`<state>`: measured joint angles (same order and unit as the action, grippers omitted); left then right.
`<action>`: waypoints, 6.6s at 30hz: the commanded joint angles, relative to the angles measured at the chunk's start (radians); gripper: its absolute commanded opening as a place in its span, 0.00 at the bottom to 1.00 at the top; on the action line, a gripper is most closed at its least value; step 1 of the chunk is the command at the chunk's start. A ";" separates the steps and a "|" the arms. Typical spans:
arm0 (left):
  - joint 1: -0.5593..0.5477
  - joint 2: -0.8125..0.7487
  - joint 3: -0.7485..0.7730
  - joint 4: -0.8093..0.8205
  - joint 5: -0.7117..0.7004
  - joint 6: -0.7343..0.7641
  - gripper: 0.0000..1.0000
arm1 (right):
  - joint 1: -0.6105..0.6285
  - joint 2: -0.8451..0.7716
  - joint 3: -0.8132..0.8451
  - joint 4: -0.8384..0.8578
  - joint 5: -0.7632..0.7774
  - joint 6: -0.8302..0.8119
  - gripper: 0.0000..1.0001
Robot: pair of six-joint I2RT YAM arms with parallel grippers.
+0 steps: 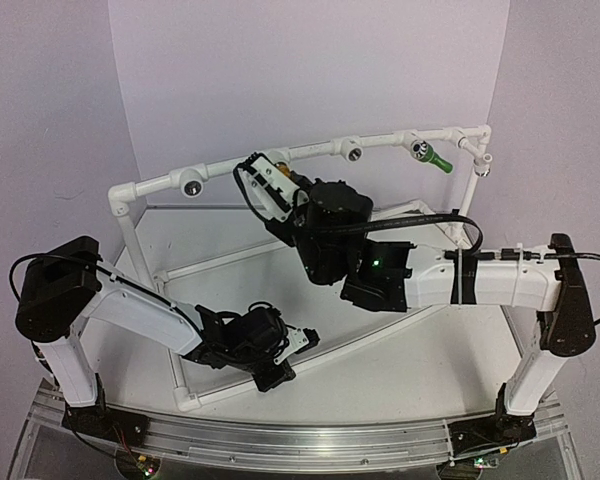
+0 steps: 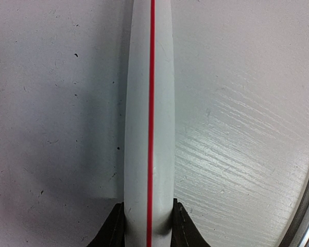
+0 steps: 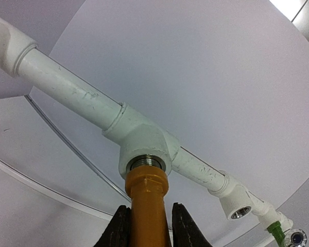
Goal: Install the water faucets
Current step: Screw the water faucet onto the adaptor, then reset both arms
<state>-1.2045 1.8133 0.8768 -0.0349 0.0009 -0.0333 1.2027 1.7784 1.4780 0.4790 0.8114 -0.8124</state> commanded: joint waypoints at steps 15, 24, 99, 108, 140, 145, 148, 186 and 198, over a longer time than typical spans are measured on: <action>-0.028 0.123 0.000 0.005 0.093 0.016 0.00 | -0.065 -0.054 0.069 -0.123 -0.223 0.374 0.00; -0.030 0.125 0.002 0.002 0.096 0.016 0.00 | -0.074 -0.051 0.074 -0.139 -0.261 0.511 0.00; -0.052 0.164 0.040 -0.025 0.115 0.020 0.00 | -0.145 -0.023 -0.082 0.231 -0.365 1.463 0.00; -0.054 0.169 0.045 -0.028 0.116 0.020 0.00 | -0.155 -0.018 -0.099 0.287 -0.368 1.581 0.00; -0.055 0.182 0.051 -0.032 0.117 0.020 0.00 | -0.119 -0.016 -0.095 0.276 -0.399 1.609 0.52; -0.055 0.183 0.051 -0.034 0.115 0.020 0.00 | -0.099 -0.038 -0.120 0.246 -0.354 1.589 0.68; -0.056 0.184 0.052 -0.034 0.115 0.020 0.00 | -0.086 -0.048 -0.125 0.215 -0.326 1.571 0.78; -0.010 -0.337 0.104 -0.227 0.114 -0.114 0.85 | 0.029 -0.833 -0.369 -0.870 -0.326 1.052 0.98; -0.010 -0.879 0.284 -0.272 0.290 -0.285 0.89 | 0.029 -0.878 -0.012 -0.979 -0.219 0.744 0.98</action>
<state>-1.2144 1.0147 1.0083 -0.2950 0.2579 -0.2633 1.2293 0.9222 1.3498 -0.4961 0.5651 0.0887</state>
